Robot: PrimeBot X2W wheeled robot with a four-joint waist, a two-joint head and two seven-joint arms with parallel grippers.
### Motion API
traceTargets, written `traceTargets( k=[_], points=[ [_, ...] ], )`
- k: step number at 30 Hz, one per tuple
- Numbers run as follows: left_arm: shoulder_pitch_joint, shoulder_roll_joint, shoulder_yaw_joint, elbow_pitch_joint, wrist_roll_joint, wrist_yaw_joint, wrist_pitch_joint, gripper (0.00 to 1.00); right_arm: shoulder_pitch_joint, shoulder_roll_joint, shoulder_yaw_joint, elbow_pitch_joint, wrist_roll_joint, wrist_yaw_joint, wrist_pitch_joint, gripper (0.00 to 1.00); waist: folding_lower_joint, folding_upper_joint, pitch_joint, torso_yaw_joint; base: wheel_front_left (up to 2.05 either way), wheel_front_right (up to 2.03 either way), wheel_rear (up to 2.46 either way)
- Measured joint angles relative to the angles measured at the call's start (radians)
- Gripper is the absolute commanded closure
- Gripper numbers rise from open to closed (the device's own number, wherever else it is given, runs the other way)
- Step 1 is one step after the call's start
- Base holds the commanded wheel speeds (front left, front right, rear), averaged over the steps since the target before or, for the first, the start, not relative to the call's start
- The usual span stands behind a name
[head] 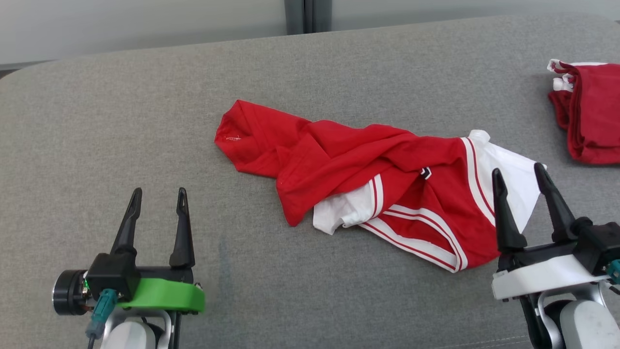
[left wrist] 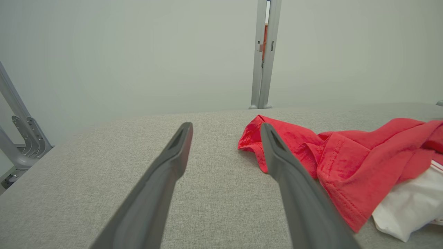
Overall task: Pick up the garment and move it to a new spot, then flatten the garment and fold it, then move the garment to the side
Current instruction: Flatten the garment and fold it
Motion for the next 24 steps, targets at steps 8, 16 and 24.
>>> traceTargets(
  k=[8,16,24],
  points=[
    [0.042,0.003,-0.001,0.01,-0.007,0.008,0.005,0.0,0.058,0.011,0.031,-0.042,0.005,0.0,0.033,0.0,0.0,0.0,-0.05,-0.001,0.0,0.0,0.0],
    [0.052,0.01,-0.009,0.006,-0.009,0.011,0.016,0.0,0.07,0.012,0.037,-0.046,0.012,0.0,0.04,0.0,0.0,0.0,-0.07,-0.007,0.0,0.0,0.0],
    [0.052,0.014,-0.024,-0.005,-0.015,0.012,0.017,0.0,0.07,0.015,0.038,-0.045,0.016,0.0,0.041,0.0,0.0,0.0,-0.064,-0.009,0.0,0.0,0.0]
  ],
)
